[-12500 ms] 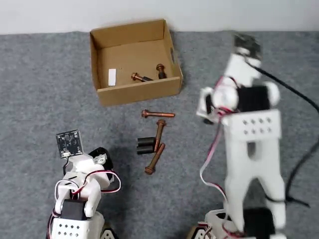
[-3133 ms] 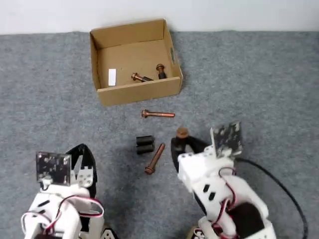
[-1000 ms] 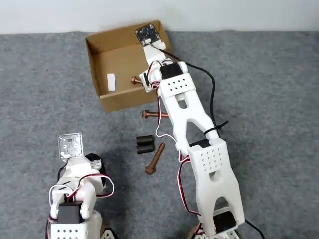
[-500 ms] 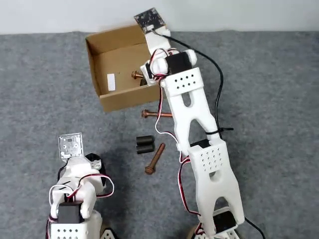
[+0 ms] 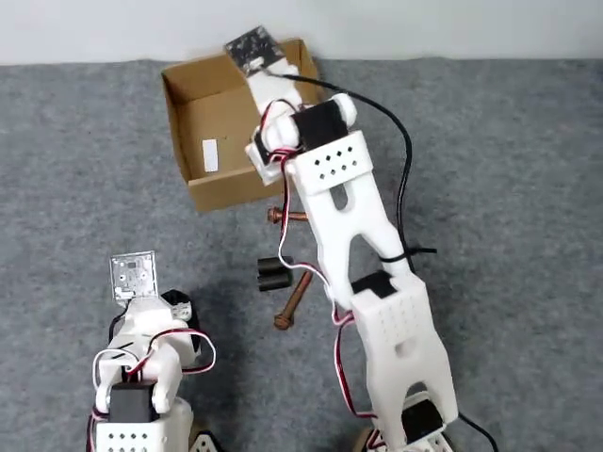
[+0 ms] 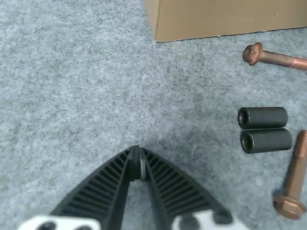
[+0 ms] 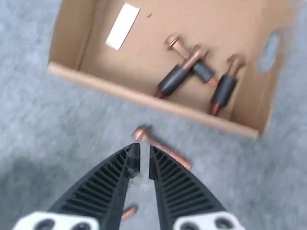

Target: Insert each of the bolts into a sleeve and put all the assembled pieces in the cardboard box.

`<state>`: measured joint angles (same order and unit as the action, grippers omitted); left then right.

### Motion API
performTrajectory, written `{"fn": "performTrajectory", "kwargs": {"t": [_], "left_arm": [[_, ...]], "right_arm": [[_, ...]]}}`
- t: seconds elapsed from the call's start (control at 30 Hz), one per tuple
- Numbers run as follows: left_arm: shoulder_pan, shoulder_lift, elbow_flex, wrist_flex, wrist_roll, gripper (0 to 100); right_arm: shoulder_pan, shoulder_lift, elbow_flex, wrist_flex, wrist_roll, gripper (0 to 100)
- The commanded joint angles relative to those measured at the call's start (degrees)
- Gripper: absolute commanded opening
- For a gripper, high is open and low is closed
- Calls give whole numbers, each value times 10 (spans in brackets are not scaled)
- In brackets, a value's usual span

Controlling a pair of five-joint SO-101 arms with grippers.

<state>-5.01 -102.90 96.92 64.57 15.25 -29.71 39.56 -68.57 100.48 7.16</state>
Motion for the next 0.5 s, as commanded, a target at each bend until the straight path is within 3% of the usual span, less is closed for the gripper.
{"fn": "performTrajectory", "kwargs": {"t": [0.0, 0.13, 0.27, 0.47], "left_arm": [[-32, -2, -4, -18, 4, 6], [-51, -2, -4, -31, 4, 6], [-53, -2, -4, -31, 4, 6], [-53, -2, -4, -31, 4, 6]], "right_arm": [[-14, -115, 159, 25, 13, 22], [-30, -193, 333, 24, 87, 23], [-53, -218, 417, 24, 136, 33], [-80, -183, 432, 24, 164, 204]]}}
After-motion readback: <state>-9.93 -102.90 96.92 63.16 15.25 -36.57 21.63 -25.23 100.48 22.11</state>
